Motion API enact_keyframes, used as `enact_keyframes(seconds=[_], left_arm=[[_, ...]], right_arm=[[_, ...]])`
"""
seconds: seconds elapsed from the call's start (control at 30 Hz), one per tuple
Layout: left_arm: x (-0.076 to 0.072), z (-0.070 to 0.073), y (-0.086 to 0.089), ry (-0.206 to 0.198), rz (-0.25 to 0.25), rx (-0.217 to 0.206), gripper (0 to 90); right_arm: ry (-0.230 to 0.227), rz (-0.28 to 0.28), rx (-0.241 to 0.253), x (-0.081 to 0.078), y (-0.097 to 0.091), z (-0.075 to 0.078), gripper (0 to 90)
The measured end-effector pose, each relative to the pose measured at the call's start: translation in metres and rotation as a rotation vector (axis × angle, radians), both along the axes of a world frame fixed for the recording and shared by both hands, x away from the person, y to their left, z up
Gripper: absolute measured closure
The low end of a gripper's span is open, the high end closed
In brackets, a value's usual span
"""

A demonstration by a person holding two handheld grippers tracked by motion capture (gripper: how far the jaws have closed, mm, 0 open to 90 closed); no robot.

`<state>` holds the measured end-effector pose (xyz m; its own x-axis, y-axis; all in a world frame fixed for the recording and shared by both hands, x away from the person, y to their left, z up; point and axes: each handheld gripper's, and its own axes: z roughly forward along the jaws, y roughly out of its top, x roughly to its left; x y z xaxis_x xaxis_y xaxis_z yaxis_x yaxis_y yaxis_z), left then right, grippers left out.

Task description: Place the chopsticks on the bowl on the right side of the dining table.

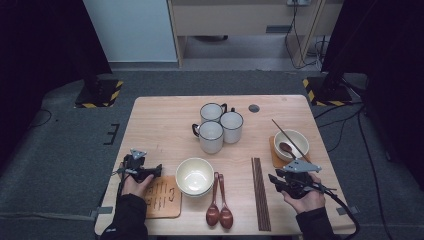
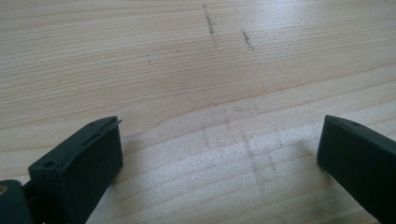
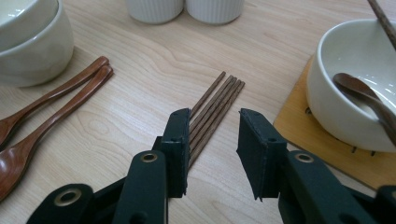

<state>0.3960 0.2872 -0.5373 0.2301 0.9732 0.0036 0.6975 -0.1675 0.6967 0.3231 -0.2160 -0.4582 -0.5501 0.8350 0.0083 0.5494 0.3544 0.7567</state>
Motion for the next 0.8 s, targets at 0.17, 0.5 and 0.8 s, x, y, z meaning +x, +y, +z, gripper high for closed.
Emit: enact_keyframes(seconds=[0.17, 0.5, 0.8], left_arm=[[0.000, 0.000, 0.000, 0.000, -0.001, 0.001, 0.0], [0.000, 0.000, 0.000, 0.000, 0.000, 0.000, 0.0], [0.000, 0.000, 0.000, 0.000, 0.000, 0.000, 0.0]], right_arm=[[0.012, 0.002, -0.005, -0.003, 0.003, -0.007, 63.6], [0.043, 0.016, -0.030, -0.005, 0.008, -0.022, 62.2], [0.094, 0.021, -0.029, -0.002, 0.009, -0.035, 60.9]])
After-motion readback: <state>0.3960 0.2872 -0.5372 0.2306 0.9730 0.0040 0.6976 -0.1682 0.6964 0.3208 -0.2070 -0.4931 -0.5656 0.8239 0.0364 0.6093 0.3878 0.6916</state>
